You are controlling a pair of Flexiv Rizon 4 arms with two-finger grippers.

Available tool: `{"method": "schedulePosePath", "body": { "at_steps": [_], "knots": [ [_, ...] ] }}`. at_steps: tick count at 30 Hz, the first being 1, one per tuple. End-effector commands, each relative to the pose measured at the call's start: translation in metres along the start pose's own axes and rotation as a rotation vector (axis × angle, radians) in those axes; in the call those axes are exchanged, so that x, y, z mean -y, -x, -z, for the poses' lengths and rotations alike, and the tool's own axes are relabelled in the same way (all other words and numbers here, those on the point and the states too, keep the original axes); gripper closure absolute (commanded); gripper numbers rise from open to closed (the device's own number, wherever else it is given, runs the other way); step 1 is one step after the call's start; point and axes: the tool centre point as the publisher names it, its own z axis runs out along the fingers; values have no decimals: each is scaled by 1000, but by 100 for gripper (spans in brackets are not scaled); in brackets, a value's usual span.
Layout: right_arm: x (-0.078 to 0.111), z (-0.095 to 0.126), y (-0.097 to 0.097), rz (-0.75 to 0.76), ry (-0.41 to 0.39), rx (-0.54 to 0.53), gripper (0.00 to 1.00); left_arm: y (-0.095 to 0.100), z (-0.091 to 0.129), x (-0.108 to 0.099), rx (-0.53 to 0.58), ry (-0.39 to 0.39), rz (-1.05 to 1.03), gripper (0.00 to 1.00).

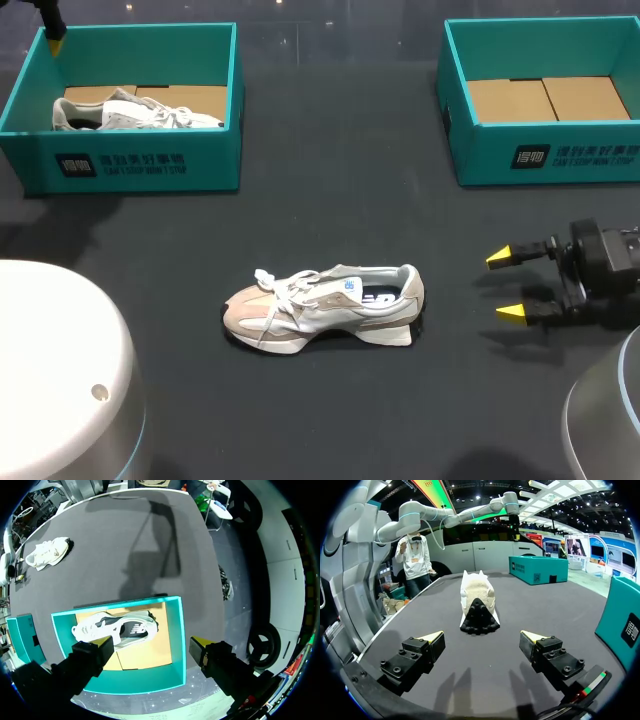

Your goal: Take the shoe out of the shoebox, open the shoe tongue, remove and reinsert the insole, then place the shoe into the shoebox

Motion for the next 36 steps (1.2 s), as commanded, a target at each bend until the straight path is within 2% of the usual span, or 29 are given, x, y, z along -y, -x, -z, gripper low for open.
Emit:
{"method": "schedulePosePath", "body": {
  "at_steps": [1,4,6,18,22,36],
  "knots": [
    [-5,-7,3,-21,-35,-1,0,0,0,1,-1,2,-1,0],
    [-7,-16,0,-13,-46,11,0,0,0,1,-1,2,-1,0],
    [-7,-20,-6,56,-58,29,0,0,0,1,-1,2,-1,0],
    [-7,-20,-6,56,-58,29,0,0,0,1,-1,2,-1,0],
    [-9,-37,-6,35,-91,70,0,0,0,1,-1,2,-1,0],
    [-9,-74,-7,19,-80,80,0,0,0,1,-1,2,-1,0]
  ]
}}
